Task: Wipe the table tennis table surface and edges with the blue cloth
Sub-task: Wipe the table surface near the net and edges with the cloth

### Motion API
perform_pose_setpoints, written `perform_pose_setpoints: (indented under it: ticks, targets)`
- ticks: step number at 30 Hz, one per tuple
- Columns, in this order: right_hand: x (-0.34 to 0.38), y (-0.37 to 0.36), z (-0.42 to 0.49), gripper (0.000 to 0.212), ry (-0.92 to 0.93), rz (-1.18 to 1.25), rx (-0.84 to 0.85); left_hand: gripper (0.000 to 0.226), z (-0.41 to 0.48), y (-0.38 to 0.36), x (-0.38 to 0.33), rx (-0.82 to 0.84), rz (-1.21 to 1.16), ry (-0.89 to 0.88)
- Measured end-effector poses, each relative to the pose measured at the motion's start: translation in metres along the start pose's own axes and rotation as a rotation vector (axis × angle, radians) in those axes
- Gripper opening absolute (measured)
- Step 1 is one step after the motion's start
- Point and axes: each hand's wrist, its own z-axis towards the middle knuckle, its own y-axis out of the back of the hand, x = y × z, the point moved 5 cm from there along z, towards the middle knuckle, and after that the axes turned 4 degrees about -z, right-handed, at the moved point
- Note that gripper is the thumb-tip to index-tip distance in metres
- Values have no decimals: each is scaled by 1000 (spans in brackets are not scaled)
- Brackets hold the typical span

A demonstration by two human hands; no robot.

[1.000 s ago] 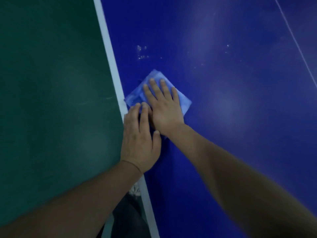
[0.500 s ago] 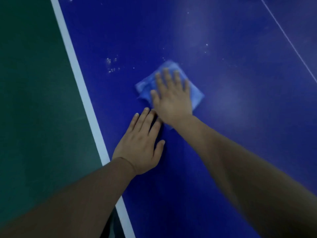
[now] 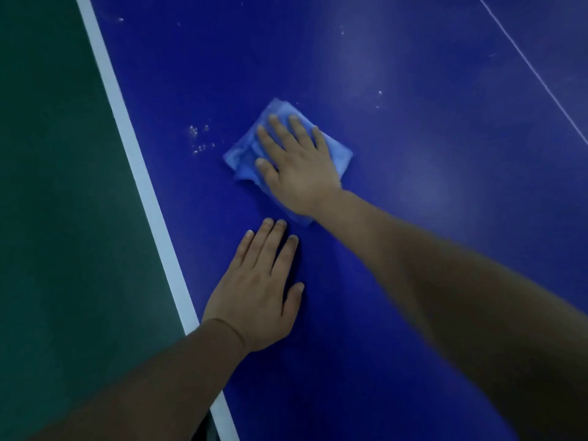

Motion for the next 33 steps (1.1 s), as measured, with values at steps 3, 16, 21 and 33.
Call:
perform_pose_setpoints:
  ticks: [3, 16, 21, 33]
  targets:
    - [-95, 5, -30, 56, -89, -126, -23, 69, 0, -1, 1, 11, 23, -1]
    - [-151, 5, -83, 56, -265, -159, 56, 63, 37, 22, -16, -59, -56, -57]
    - [-275, 18, -117, 61, -1108, 95, -51, 74, 110, 13, -50, 85, 15, -258]
    - [-324, 4, -168, 60, -1148, 17, -74, 59, 126, -4, -53, 127, 62, -308]
